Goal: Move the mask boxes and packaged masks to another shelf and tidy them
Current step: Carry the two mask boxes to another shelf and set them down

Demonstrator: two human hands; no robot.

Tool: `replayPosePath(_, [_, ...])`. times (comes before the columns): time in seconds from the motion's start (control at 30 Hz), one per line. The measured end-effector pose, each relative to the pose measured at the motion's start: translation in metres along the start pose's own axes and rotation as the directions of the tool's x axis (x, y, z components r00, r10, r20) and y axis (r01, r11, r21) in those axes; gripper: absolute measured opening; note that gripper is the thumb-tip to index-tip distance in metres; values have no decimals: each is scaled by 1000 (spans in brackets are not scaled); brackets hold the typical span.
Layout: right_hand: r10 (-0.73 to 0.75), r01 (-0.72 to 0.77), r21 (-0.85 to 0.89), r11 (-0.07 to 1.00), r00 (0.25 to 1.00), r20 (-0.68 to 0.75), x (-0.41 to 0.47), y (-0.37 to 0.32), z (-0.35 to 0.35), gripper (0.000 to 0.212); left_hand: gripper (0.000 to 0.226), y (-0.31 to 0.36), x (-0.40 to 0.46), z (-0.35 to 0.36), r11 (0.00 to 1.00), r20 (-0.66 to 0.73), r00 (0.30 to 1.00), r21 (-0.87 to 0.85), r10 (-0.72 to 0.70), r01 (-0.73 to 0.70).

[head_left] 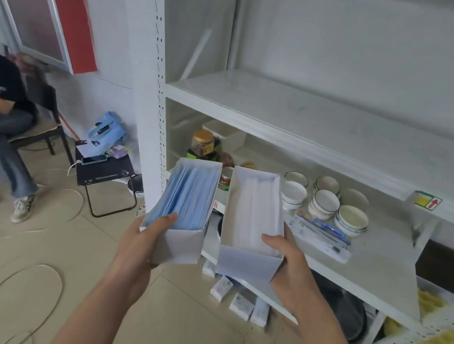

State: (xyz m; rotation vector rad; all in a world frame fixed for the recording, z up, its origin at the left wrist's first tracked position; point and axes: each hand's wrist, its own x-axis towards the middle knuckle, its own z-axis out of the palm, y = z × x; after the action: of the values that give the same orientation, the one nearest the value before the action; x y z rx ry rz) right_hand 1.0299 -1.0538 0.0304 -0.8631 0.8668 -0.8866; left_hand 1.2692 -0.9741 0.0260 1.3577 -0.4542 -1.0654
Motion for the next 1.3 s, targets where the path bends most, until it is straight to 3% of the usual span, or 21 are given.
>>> replayPosePath(0.17, [-42, 44, -30, 999, 997, 58, 39, -28, 15, 54, 27, 36, 35, 14, 998, 15, 999, -52, 32, -31])
replayPosePath(0.33, [-55, 60, -58, 997, 995, 86, 85, -52, 48, 47, 35, 80, 81, 0, 998, 29, 999, -59, 41, -39])
replayPosePath(0.43, [-77, 78, -13, 997, 995, 55, 118, -64, 74, 36, 37, 108, 119, -12, 996, 35, 998, -70, 55, -53])
replayPosePath(0.67, [-112, 117, 66, 991, 991, -72, 189, -92, 136, 35, 42, 170, 208, -24, 997, 100, 994, -60, 51, -45])
replayPosePath(0.93, [-183, 198, 77, 977, 968, -170, 274, -147, 161, 45, 40, 230, 314, 17, 998, 214, 975, -11, 59, -58])
replayPosePath(1.13, [-259, 263, -12, 965, 937, -235, 369, -181, 171, 51, 53, 263, 400, 61, 996, 264, 962, 29, 73, -84])
replayPosePath(1.3, [-198, 207, -5, 978, 926, -321, 437, -197, 176, 58, 80, 282, 471, 95, 980, 266, 957, 126, 115, -153])
